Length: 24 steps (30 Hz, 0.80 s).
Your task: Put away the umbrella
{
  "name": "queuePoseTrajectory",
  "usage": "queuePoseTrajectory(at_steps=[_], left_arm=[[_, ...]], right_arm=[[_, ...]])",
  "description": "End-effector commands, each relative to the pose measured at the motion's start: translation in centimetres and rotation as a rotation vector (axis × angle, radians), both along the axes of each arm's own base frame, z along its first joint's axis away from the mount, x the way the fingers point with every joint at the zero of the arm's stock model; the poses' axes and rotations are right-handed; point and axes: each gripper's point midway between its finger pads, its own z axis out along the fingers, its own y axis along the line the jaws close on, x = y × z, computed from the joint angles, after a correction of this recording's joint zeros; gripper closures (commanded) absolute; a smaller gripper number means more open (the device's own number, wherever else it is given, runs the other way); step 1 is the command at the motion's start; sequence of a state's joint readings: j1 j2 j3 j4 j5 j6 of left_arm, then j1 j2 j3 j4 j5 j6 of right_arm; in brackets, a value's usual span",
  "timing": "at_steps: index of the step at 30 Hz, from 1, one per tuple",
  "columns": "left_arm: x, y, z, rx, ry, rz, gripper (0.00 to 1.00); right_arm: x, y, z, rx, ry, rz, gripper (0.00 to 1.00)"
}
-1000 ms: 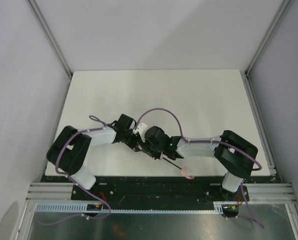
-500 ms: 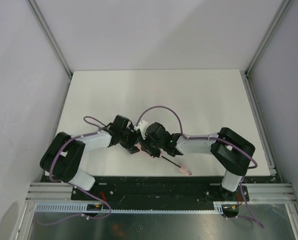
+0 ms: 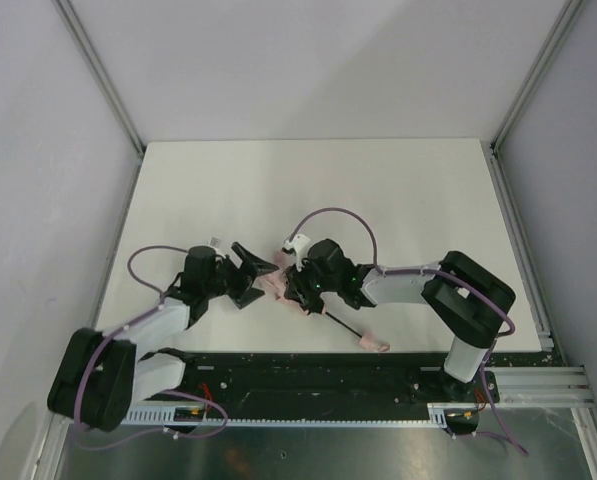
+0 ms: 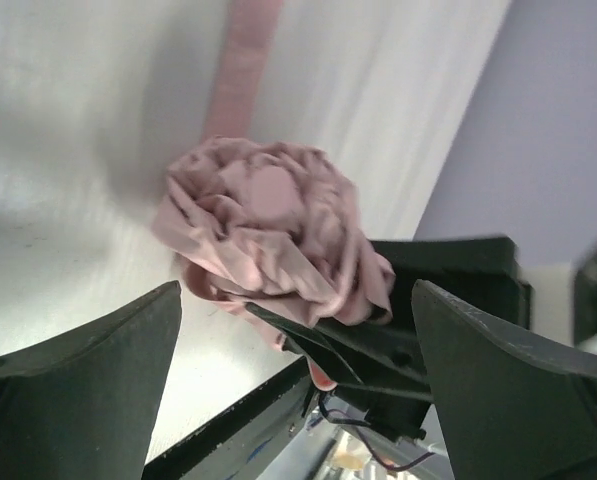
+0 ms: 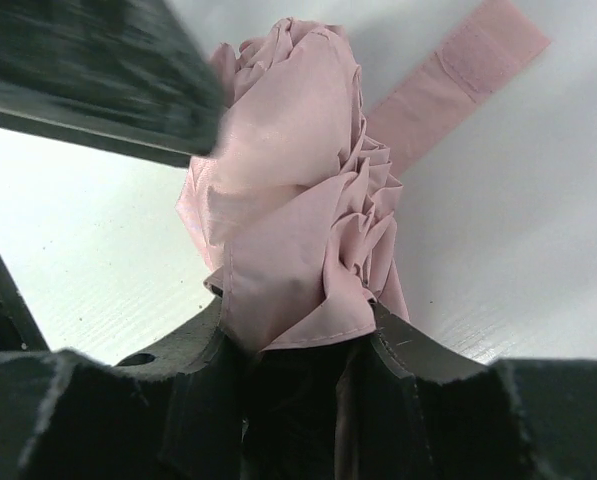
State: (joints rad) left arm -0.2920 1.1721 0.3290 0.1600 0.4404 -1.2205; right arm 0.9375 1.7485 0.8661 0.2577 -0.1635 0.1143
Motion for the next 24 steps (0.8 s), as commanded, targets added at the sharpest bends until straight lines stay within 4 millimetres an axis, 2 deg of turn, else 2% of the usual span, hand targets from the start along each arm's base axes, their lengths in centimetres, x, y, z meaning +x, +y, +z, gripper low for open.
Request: queuePoseTrajectory(at_steps=[1, 5, 12, 17, 24], left_arm=[[0.9, 0.0, 4.0, 0.002, -0.282, -0.065, 0.00], [0.5, 0.0, 4.6, 0.010, -0.360, -0.101, 0.01], [-0.1, -0.6, 4.7, 0.000, -0.370, -0.110, 0.01], [0.3, -2.2, 5.6, -0.031, -0.373, -0.121, 0.01], [1.1, -3.9, 8.0, -0.097, -0.411, -0.112, 0.01]], right_arm=[[-0.3, -0.3, 0.9, 0.080, 0.084, -0.027, 1.00], [0.1, -0.2, 2.9, 0.175, 0.129, -0.039, 1.00], [0.6, -0.5, 7.8, 0.363, 0.198, -0.053, 1.00], [-0.1, -0.2, 10.9, 0.450, 0.203, -0.013, 1.00], [-0.8, -0.1, 12.2, 0.469, 0.197, 0.009, 1.00]])
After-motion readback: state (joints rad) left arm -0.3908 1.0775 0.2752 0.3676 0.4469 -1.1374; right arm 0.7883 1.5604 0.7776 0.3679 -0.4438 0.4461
